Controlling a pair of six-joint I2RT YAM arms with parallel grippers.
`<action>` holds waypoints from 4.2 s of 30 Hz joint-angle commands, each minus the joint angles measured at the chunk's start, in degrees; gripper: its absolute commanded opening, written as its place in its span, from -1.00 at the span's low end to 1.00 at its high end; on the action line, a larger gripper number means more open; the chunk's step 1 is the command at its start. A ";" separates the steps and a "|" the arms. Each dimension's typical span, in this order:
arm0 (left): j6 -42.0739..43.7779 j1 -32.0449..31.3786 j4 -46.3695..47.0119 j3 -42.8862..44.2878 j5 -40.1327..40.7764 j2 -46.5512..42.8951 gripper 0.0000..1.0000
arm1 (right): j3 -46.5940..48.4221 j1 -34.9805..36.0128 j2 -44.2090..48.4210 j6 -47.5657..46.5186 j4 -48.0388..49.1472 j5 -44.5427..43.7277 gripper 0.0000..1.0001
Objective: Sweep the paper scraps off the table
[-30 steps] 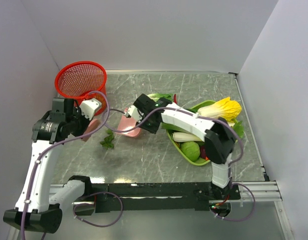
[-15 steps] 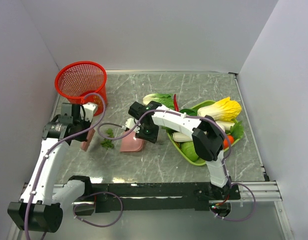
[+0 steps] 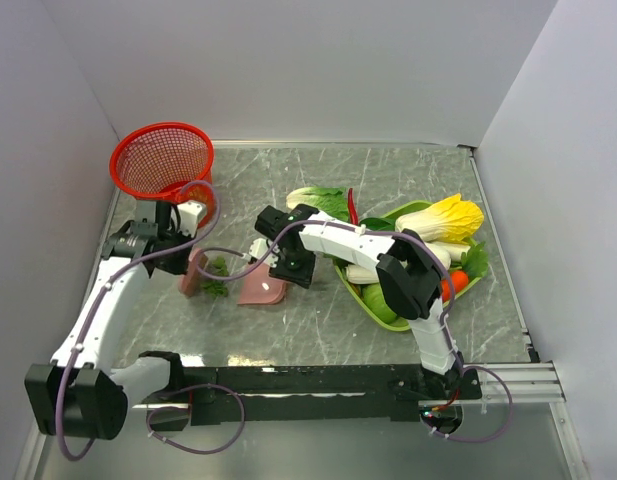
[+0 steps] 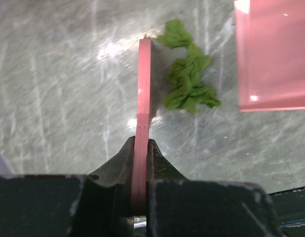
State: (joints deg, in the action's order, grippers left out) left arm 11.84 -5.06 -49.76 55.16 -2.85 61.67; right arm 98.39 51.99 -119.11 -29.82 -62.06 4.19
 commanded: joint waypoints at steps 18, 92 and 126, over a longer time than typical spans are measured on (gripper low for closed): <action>-1.90 -2.06 0.10 14.18 -28.97 8.21 -0.98 | 1.81 -0.13 -1.04 2.75 -0.25 1.79 -1.00; 27.72 -1.88 -23.37 3.20 -17.54 -18.08 -0.98 | 41.97 -10.59 -5.43 11.99 21.80 -11.21 -1.00; 24.29 -1.36 -21.70 5.14 -23.69 -18.25 -0.98 | 49.71 -4.27 -21.07 -31.06 61.77 -24.05 -1.00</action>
State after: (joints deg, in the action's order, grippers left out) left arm 36.75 -6.87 -73.30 59.16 -23.40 44.07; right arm 145.51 44.56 -137.34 -45.65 -11.44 -19.59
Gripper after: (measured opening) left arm 0.109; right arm 0.375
